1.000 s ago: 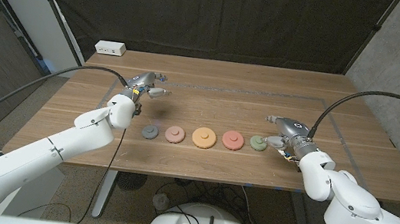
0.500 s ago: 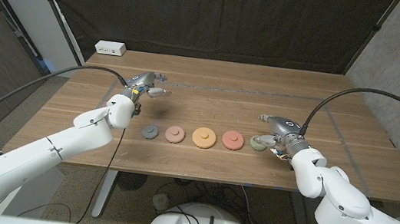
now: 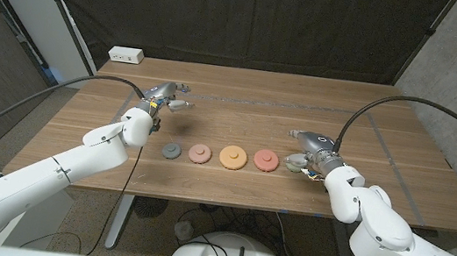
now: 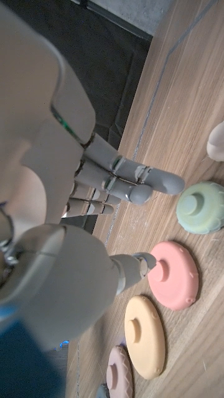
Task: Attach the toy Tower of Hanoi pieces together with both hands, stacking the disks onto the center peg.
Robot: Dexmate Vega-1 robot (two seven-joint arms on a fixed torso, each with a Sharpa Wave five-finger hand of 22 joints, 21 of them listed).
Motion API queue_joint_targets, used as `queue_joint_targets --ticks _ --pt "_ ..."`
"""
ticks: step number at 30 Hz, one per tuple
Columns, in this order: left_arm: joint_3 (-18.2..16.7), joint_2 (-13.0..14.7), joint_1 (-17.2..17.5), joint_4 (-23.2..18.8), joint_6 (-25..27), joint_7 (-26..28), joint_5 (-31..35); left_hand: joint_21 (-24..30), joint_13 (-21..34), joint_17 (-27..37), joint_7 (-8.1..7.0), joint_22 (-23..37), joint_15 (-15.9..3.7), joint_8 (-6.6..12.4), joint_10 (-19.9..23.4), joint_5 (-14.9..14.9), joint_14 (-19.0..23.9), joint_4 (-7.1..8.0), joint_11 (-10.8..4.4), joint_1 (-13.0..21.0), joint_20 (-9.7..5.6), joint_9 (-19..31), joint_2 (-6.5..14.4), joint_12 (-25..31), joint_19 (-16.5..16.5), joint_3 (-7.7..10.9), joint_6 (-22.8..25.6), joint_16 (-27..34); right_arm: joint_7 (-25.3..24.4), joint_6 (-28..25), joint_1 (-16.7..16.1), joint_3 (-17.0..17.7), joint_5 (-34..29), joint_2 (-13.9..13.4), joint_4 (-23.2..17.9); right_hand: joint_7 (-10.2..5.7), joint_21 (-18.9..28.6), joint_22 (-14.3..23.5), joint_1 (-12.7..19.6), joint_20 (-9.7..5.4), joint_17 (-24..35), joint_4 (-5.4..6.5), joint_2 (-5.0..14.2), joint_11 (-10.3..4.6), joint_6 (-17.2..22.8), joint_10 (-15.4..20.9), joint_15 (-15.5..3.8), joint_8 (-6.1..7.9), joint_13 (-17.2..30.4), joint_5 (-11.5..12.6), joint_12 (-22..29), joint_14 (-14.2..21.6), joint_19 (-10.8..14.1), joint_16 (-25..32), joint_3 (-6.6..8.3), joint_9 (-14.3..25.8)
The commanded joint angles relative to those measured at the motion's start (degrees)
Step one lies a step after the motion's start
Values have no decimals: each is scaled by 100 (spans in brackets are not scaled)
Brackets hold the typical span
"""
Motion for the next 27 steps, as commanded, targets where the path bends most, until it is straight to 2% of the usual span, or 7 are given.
queue_joint_targets --ticks 1,13,27 --pt "-29 -3 17 48 -76 33 -26 43 12 12 4 12 -308 -17 59 33 -29 -4 -4 -6 -524 14 43 -12 -31 -21 77 39 492 1 117 -178 -540 300 57 34 53 -24 26 -584 11 -15 17 2 -59 -46 -601 -37 -11 -23 -7 6 -54 20 -31 6" --pt "-78 28 53 52 -118 50 -55 81 25 4 7 -17 -309 -20 79 38 -19 -4 -7 -8 -534 15 53 -14 -39 -37 84 82 952 47 193 -275 -1040 644 193 78 97 -88 73 -585 -50 -29 -2 5 -169 -111 -601 -57 -46 -44 6 -39 -95 -3 -63 -7" --pt "-97 28 51 128 -219 60 -93 120 37 -13 -3 -49 -309 -27 86 44 -27 -5 -12 -5 -538 16 67 -23 -55 -49 82 113 1939 52 351 -411 -1825 1055 354 105 174 -159 96 -583 -115 -11 6 27 -286 -139 -598 -61 -86 -73 33 -57 -148 -1 -114 -22"
